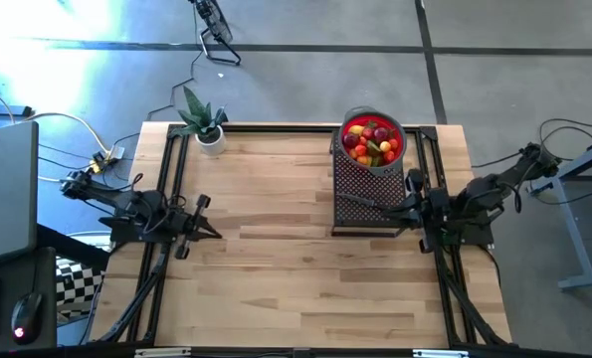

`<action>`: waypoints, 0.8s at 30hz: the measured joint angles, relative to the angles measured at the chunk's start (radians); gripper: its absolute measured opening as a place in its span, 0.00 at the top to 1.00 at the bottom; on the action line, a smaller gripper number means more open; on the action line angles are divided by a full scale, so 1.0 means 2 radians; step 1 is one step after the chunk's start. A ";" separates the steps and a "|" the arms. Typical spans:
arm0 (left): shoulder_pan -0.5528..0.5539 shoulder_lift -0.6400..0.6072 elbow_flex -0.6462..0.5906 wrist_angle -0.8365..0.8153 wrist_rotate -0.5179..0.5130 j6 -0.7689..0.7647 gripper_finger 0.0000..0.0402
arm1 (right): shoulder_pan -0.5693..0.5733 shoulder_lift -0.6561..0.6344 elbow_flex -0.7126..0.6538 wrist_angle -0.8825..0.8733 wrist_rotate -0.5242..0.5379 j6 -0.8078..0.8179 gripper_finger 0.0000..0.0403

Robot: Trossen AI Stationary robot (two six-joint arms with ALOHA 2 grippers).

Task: Pick & Place Fruit
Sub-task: Return to Home Position

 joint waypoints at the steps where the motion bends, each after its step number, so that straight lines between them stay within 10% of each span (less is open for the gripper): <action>1: 0.000 0.000 0.000 -0.001 0.011 0.000 1.00 | 0.000 -0.001 0.000 -0.001 0.000 0.000 0.99; 24: 0.000 0.000 -0.001 -0.001 0.014 -0.041 1.00 | 0.000 -0.109 0.000 -0.097 0.012 0.005 0.99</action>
